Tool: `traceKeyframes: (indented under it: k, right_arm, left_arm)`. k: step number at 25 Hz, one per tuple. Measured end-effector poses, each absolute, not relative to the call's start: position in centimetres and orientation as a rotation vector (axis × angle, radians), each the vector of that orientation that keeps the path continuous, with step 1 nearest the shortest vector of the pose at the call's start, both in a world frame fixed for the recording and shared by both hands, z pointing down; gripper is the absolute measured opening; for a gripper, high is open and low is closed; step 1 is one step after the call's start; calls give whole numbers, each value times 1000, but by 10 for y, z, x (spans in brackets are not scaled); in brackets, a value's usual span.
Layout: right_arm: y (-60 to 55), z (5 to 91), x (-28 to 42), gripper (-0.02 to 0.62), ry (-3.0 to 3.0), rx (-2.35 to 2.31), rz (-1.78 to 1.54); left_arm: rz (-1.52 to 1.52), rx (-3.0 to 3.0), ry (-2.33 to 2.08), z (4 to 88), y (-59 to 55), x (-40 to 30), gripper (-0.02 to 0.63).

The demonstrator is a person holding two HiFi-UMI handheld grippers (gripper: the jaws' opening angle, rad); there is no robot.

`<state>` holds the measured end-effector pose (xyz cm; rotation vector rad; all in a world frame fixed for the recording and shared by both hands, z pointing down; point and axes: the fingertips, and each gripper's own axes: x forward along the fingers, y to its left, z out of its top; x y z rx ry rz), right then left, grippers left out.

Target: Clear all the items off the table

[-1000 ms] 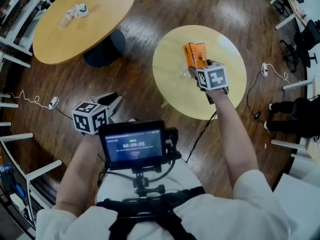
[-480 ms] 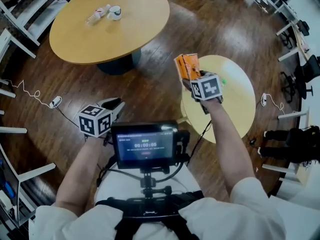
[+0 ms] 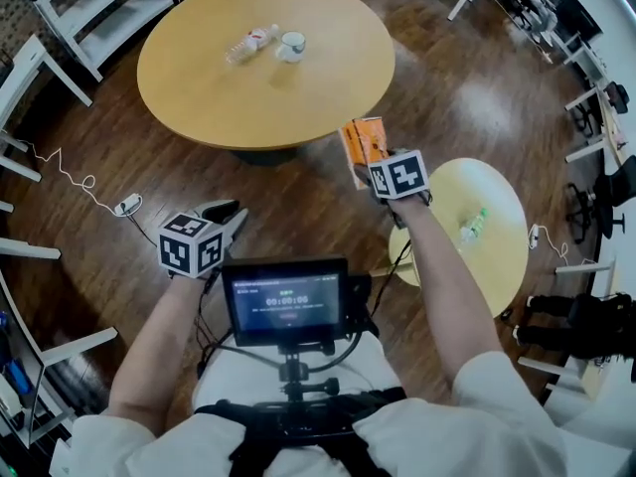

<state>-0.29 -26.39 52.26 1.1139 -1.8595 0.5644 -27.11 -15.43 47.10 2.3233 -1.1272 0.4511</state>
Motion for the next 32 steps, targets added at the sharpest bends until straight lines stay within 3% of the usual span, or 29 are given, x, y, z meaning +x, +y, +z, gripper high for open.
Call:
traceKeyframes:
  k: [19,25,32]
  right_arm:
    - [-465,611,-108,353,-1786,900,518]
    - [-466,624,-134,385,-1898,826,491]
    - [-478,611,-132,468,-1981,843,411]
  left_arm:
    - [390,2120,-1292,480,-274,-298,87]
    - [419,2092,-1280,489,-284,-291,87]
    - [427,2105,-1260,489,-290,-284,87]
